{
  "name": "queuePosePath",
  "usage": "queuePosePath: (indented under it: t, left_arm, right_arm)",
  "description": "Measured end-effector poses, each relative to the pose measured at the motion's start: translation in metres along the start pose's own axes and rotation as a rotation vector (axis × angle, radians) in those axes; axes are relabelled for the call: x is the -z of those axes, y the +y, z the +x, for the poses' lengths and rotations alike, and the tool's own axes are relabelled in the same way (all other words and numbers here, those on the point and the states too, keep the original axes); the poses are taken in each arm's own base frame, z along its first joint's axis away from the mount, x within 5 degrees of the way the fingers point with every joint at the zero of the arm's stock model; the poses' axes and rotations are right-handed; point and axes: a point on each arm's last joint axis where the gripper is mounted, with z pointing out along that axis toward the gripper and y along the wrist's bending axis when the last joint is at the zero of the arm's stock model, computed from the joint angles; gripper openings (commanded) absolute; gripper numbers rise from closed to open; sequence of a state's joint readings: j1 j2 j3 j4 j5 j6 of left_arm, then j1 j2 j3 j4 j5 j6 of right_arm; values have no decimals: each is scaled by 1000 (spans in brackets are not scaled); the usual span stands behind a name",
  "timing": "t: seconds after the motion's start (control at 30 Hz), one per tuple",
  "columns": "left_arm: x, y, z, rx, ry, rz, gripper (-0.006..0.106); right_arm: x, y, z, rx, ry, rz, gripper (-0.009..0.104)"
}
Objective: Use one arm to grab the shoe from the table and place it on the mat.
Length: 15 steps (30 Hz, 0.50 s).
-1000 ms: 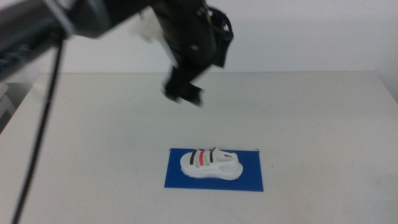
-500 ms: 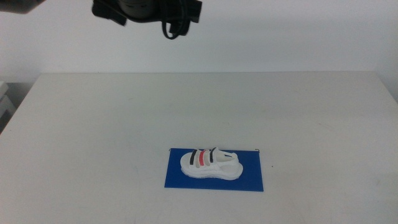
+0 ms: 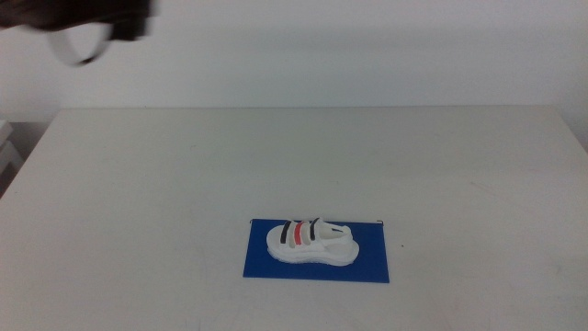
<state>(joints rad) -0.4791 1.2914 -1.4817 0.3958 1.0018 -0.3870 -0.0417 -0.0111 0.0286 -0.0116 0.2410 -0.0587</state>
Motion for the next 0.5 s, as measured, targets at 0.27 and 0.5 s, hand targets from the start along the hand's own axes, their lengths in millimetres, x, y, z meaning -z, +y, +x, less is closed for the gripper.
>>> queuePosePath:
  t: [0.27, 0.5]
  left_arm:
    - [38, 63, 117, 162, -310, -7, 94]
    - [49, 66, 232, 222, -545, -104, 94]
  right_arm:
    - [0, 0, 0, 0, 0, 0, 78]
    - [0, 0, 0, 0, 0, 0, 78]
